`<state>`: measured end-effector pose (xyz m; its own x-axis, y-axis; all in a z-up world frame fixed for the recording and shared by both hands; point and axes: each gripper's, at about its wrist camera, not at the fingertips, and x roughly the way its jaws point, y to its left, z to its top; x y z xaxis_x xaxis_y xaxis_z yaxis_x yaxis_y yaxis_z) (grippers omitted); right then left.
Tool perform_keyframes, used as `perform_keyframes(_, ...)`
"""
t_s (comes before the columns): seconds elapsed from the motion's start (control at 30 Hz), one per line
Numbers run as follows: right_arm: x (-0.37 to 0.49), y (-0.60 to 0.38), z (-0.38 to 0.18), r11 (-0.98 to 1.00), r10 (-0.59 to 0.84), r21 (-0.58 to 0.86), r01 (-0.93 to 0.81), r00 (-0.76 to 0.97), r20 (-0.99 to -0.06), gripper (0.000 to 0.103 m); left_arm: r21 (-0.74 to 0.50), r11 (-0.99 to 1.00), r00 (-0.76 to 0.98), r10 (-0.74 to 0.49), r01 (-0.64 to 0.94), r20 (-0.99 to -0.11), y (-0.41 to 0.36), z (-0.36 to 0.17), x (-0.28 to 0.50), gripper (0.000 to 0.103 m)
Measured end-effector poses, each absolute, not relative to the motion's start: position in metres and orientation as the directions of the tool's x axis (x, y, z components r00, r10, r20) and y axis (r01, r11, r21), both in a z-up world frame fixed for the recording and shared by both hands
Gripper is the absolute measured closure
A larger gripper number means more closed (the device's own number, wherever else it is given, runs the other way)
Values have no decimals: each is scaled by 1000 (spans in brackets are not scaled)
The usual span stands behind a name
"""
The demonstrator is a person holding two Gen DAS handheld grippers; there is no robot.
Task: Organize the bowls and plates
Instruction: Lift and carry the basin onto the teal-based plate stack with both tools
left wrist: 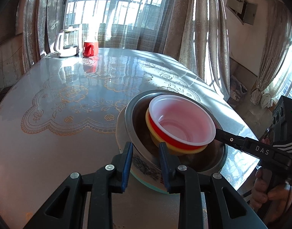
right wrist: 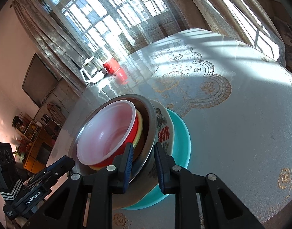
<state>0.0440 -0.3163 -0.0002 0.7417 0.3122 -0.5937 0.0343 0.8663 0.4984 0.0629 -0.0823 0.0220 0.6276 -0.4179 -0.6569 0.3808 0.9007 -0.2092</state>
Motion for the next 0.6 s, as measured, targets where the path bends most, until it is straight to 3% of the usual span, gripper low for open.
perform_keyframes(0.6,41,-313,3,885,278,464,48,744,-608,83,-199,900,632,-416,387,-654,-83,22,58,75)
